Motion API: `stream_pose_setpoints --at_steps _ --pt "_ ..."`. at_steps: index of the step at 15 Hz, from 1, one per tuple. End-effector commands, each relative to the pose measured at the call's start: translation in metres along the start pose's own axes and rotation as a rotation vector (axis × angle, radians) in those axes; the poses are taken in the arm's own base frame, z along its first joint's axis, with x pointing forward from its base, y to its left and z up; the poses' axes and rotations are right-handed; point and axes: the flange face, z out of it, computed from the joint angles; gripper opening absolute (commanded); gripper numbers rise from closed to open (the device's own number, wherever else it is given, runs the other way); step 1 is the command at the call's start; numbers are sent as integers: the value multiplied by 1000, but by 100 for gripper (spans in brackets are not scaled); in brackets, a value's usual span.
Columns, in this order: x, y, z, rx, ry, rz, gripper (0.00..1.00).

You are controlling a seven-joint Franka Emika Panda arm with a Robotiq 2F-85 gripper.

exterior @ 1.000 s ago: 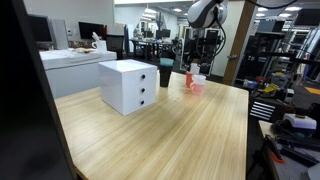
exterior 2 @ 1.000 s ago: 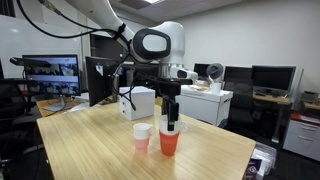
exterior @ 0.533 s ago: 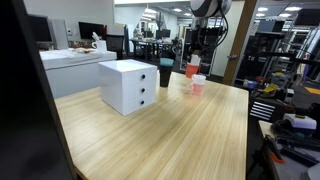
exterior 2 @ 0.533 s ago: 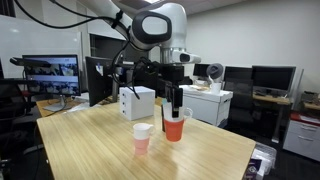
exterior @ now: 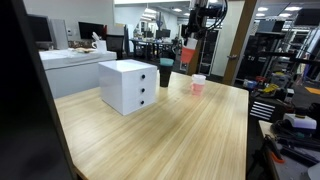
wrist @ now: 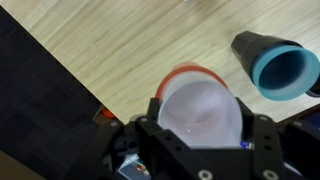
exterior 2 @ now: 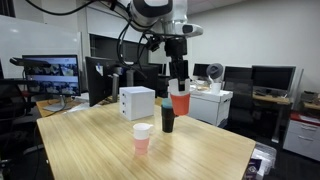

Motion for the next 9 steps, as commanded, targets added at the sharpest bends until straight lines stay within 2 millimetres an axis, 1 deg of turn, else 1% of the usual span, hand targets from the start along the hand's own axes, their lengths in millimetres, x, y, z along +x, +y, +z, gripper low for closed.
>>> stream_pose_setpoints --at_steps 1,4,6,9 --pt "-1 -24 -28 36 20 -58 45" --pt "-1 -56 -43 70 24 -100 45" --pt "-4 -80 -56 109 15 -137 45" --pt "-4 -102 -68 149 2 -167 45"
